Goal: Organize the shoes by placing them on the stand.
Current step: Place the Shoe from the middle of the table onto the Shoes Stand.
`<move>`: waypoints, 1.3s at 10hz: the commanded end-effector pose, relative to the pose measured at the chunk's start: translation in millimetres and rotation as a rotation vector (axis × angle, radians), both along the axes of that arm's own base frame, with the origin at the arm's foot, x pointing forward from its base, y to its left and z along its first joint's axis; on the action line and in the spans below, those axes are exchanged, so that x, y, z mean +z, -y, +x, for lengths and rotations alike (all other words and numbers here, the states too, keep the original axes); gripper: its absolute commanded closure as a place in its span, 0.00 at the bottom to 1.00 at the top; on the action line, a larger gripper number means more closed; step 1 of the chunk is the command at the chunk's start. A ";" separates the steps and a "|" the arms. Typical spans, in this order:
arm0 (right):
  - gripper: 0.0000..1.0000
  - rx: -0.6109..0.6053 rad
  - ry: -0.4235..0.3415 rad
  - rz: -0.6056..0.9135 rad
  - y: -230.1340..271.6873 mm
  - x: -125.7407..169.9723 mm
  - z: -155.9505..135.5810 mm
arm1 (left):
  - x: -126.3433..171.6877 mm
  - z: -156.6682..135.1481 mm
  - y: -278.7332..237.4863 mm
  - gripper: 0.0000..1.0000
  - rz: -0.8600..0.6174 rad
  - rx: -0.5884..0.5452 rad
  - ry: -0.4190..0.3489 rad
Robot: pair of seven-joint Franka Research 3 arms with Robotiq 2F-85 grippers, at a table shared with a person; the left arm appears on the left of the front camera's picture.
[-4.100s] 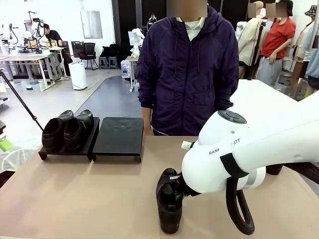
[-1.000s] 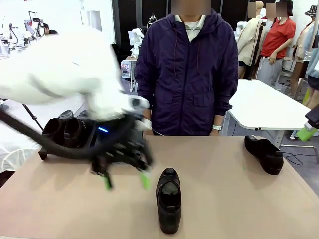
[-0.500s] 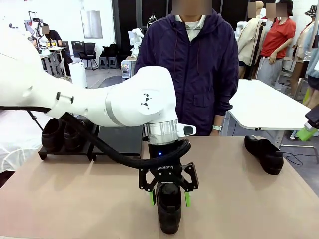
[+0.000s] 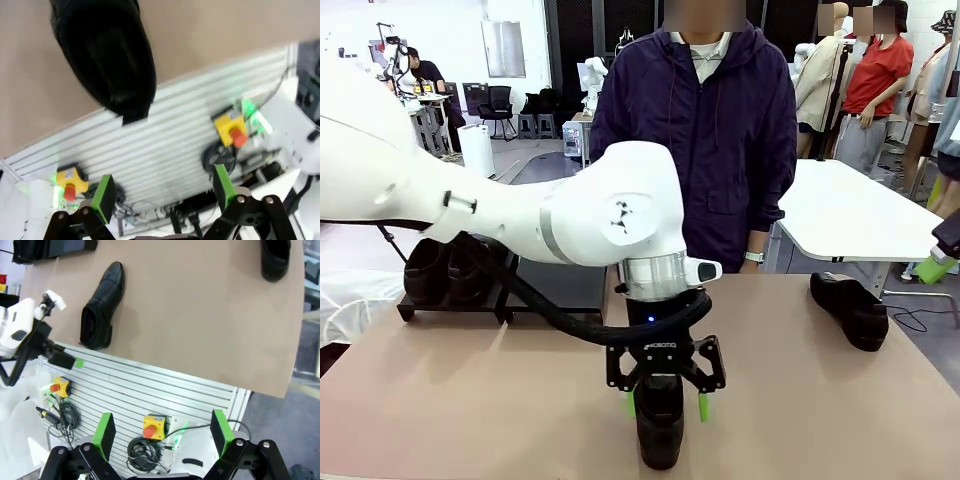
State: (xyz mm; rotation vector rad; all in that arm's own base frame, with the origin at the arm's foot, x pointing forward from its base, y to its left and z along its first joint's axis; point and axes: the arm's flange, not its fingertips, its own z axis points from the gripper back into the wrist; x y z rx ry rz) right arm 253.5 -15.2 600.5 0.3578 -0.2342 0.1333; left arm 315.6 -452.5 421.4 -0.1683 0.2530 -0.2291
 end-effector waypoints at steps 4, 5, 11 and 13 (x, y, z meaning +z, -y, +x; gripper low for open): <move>0.00 -0.014 -0.008 0.023 -2.3 3.1 0.3 | -47.7 35.2 58.4 0.00 0.089 0.128 0.168; 0.00 -0.014 -0.008 0.023 -2.3 3.1 0.3 | -51.9 36.3 60.0 0.00 0.115 0.154 0.222; 0.00 -0.014 -0.008 0.023 -2.3 3.1 0.3 | -67.8 44.1 63.9 1.00 0.185 0.198 0.236; 0.00 -0.014 -0.008 0.023 -2.3 3.1 0.3 | -70.0 46.1 62.2 1.00 0.212 0.218 0.240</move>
